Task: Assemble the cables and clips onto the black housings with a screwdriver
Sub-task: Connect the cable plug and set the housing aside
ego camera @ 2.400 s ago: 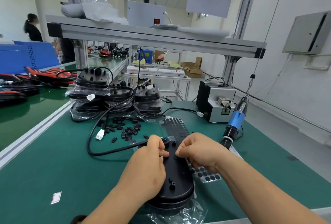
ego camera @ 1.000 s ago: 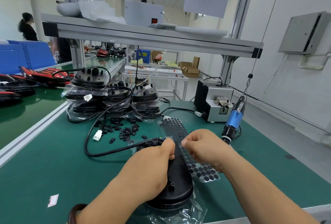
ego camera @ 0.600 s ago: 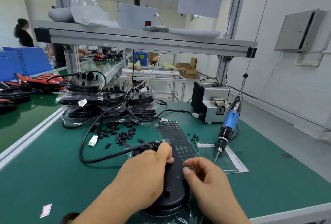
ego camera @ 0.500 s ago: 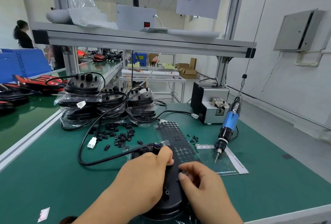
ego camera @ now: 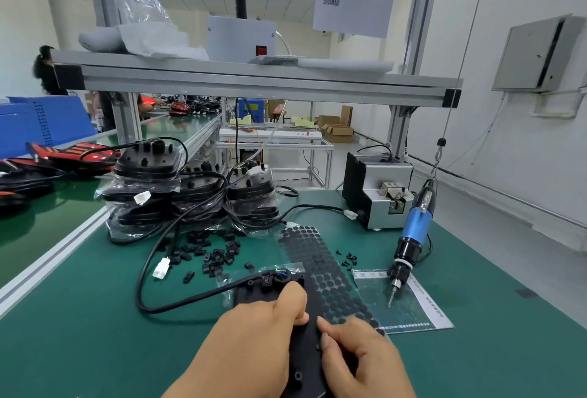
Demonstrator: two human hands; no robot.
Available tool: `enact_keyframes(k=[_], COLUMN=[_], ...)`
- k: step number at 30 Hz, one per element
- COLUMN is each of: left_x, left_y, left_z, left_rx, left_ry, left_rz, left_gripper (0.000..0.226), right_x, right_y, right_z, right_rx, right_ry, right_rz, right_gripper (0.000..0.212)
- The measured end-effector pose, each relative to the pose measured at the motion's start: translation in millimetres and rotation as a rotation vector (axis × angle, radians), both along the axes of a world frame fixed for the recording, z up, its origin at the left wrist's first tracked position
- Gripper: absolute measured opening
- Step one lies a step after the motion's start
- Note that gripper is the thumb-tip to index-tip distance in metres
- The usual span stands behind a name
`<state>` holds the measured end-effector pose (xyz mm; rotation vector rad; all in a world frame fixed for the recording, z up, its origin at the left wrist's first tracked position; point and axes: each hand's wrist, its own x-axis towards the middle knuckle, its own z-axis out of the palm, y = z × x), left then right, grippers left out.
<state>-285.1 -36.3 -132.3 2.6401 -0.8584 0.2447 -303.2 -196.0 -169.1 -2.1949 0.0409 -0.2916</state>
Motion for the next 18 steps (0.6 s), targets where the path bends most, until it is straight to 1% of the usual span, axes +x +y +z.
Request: enact_keyframes(k=[1, 2, 3, 4, 6, 7, 9, 10, 11, 13, 14, 15, 16, 17, 18], left_x=[-1.0, -2.0, -2.9, -4.5, -2.7, 5.9, 39.6, 61.4, 85.1, 129.6, 146.4, 158.2, 165.7, 170.3, 173.7], left_y=[0.1, 0.3, 1.6, 3.3, 10.9, 19.6, 47.9, 65.5, 83.7, 116.2, 128.2, 136.7, 142.3, 145.2, 146.6], left_z=[-0.1, -0.9, -3.2, -5.7, -6.9, -5.7, 3.4, 10.0, 15.5, 16.6, 12.3, 6.1, -1.7, -8.3, -14.2], left_rx=[-0.025, -0.074, -0.131, -0.196, -0.315, -0.413, -0.599, -0.619, -0.581, -0.455, -0.395, -0.327, -0.247, -0.155, -0.067], left_ry=[0.000, 0.007, 0.020, 0.031, 0.031, 0.014, -0.078, -0.100, -0.109, -0.084, -0.031, 0.045, 0.134, 0.212, 0.258], left_rz=[0.014, 0.028, 0.048, 0.072, 0.120, 0.142, 0.241, 0.335, 0.452, 0.697, 0.784, 0.841, 0.868, 0.878, 0.876], left_gripper=[0.022, 0.019, 0.016, 0.018, 0.022, 0.023, 0.043, 0.045, 0.042, 0.027, 0.028, 0.035, 0.041, 0.045, 0.045], right_x=[0.0, 1.9, 5.0, 12.1, 22.6, 27.8, 27.7, 27.4, 23.1, 14.5, 10.1, 5.0, -3.5, -11.3, -16.1], right_y=[-7.2, -11.9, -14.0, -14.1, -13.7, -13.9, -13.7, -13.9, -13.6, -9.8, -4.2, 0.2, 3.8, 4.7, 6.7], right_z=[0.3, -2.6, -4.7, -3.1, -2.1, -1.4, -0.8, 1.4, -0.9, -3.6, -4.4, -8.1, -11.2, -16.1, -18.7], right_rx=[0.045, 0.083, 0.109, 0.082, 0.066, 0.083, 0.122, 0.163, 0.200, 0.269, 0.288, 0.265, 0.220, 0.124, 0.070], right_ry=[0.123, 0.247, 0.349, 0.418, 0.382, 0.386, 0.370, 0.357, 0.332, 0.278, 0.222, 0.092, -0.097, -0.268, -0.386], right_rz=[0.044, 0.011, -0.008, 0.024, -0.007, -0.024, -0.032, -0.033, -0.045, -0.083, -0.091, -0.090, -0.113, -0.143, -0.165], right_gripper=[0.028, 0.041, 0.047, 0.047, 0.044, 0.042, 0.039, 0.039, 0.038, 0.035, 0.028, 0.018, 0.016, 0.027, 0.037])
